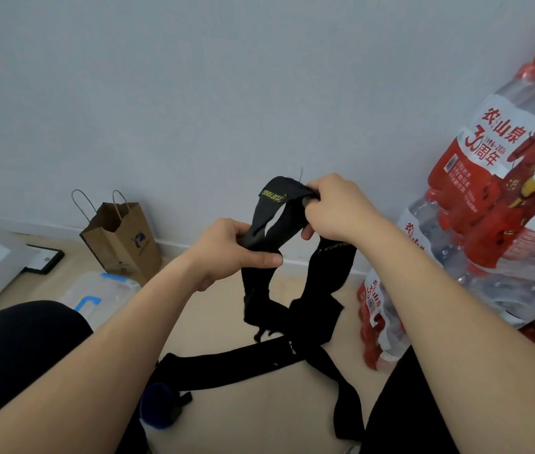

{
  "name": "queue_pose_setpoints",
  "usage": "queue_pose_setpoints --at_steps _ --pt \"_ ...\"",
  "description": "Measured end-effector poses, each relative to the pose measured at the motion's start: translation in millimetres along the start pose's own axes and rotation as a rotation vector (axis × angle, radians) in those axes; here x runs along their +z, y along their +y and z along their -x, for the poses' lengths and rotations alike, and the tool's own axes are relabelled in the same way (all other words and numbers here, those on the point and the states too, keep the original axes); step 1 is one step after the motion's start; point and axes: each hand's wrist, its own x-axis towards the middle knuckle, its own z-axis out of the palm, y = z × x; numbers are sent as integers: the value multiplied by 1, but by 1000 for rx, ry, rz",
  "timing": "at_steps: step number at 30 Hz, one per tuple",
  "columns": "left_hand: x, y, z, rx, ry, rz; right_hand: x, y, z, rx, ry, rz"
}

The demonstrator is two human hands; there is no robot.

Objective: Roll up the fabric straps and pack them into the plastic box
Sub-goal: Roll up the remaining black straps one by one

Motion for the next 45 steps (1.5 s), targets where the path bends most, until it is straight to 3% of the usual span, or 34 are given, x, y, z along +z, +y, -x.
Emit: queue_pose_setpoints --at_steps 4,7,12,16,21,26,30,34,36,41,43,45 --pt "-6 -2 5 -37 -90 -124 4 1 2 -16 44 130" --pt "-13 -9 10 -72 -205 -418 4 2 3 -40 192 282" --pt "-10 -16 13 -122 -143 -660 -6 1 3 -45 216 191" --pt "-1 -2 22 -112 -204 -559 -3 -5 9 -20 185 160" --pt "16 29 28 -16 -101 -124 -3 -17 19 30 128 21" --pt "7 50 22 -136 -42 -1 1 -22 18 46 121 -101" --pt "-9 65 12 -148 211 37 0 -27 17 24 92 -171" --pt "-33 88 4 -41 512 297 0 -34 15 7 -11 -229" --pt "-36 94 4 -44 462 359 3 -37 11 7 -25 -284" --pt "-11 87 13 93 16 117 10 -43 2 9 30 -380" --pt "-4 84 5 173 45 116 13 -44 -1 -61 37 -333" --pt "-4 79 -5 143 188 127 14 -43 -3 -160 -50 -275"
